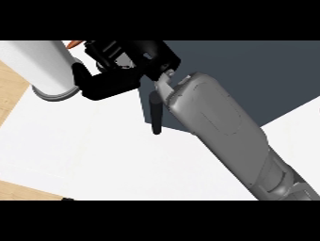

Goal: Pick up the wine, place it into the cabinet and close the cabinet

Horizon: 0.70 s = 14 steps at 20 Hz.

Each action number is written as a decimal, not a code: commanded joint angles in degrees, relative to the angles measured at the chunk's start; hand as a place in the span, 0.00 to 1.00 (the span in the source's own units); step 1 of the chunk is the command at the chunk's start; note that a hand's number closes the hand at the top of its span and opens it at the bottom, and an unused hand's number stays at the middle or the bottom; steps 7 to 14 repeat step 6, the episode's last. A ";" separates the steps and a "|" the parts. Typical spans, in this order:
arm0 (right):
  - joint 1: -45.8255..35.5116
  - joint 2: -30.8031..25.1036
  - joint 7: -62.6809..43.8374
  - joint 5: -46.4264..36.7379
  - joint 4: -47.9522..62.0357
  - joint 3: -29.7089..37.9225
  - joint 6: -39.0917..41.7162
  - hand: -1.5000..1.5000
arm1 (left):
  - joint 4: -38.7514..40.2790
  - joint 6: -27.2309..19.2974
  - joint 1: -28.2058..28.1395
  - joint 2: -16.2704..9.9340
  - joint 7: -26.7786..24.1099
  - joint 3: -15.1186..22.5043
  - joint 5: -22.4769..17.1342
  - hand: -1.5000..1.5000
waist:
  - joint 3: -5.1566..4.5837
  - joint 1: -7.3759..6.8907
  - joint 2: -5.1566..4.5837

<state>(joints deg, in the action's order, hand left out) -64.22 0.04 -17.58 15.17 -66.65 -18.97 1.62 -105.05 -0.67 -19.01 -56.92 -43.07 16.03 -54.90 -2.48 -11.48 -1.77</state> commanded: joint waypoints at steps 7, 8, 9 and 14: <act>2.15 -7.19 5.54 0.80 10.99 6.06 -0.46 1.00 | 0.62 -0.35 -0.31 0.58 -0.34 -0.22 0.09 1.00 | 2.18 3.87 -3.33; 2.15 -7.19 5.54 0.80 10.99 6.06 -0.46 1.00 | 0.62 -0.35 -0.31 0.58 -0.34 -0.22 0.09 1.00 | 2.18 3.87 -3.33; 2.15 -7.19 5.54 0.80 10.99 6.06 -0.46 1.00 | 0.62 -0.35 -0.31 0.58 -0.34 -0.22 0.09 1.00 | 2.18 3.87 -3.33; 2.15 -7.19 5.54 0.80 10.99 6.06 -0.46 1.00 | 0.62 -0.35 -0.31 0.58 -0.34 -0.22 0.09 1.00 | 2.18 3.87 -3.33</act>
